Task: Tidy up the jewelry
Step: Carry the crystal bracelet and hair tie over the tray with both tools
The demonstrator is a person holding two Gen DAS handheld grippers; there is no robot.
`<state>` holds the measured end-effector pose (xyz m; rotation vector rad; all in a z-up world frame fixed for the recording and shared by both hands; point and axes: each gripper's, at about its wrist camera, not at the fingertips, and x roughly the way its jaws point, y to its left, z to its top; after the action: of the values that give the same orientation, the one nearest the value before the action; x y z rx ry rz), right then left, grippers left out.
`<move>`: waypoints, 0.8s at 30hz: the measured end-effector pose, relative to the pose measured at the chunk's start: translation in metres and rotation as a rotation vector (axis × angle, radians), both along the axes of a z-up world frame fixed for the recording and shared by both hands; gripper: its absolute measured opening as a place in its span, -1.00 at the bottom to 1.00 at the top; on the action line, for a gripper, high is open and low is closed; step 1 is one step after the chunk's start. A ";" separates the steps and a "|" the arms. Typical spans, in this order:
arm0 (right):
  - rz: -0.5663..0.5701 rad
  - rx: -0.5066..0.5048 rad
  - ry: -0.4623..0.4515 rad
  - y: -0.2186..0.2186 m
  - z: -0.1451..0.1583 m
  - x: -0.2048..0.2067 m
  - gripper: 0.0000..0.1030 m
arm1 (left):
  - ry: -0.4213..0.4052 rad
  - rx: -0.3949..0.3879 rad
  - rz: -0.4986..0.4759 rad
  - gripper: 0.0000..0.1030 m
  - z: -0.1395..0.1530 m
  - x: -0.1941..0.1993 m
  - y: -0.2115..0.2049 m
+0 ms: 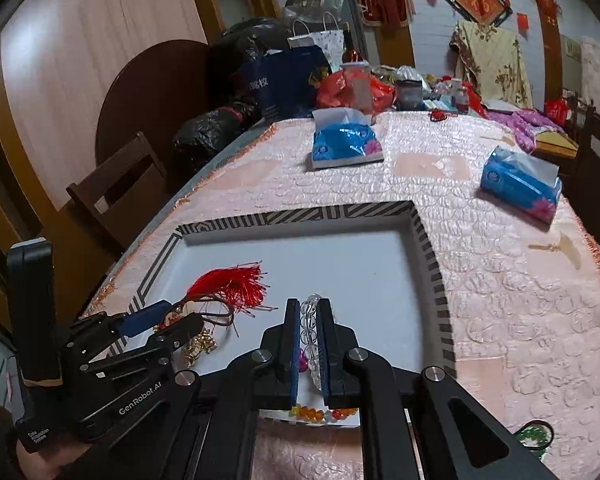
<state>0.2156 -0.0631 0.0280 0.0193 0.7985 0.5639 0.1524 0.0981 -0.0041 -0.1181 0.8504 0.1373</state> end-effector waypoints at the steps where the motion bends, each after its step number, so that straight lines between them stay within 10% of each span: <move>1: -0.001 0.000 0.003 0.001 -0.001 0.001 -0.86 | 0.004 -0.002 0.000 -0.28 -0.002 0.001 0.000; 24: 0.040 0.039 0.208 0.005 -0.050 0.016 -0.86 | 0.061 -0.005 0.008 -0.23 -0.025 0.003 -0.002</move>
<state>0.2313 -0.0580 -0.0219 0.0996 0.9915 0.6217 0.1557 0.0964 -0.0291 -0.1224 0.9115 0.1466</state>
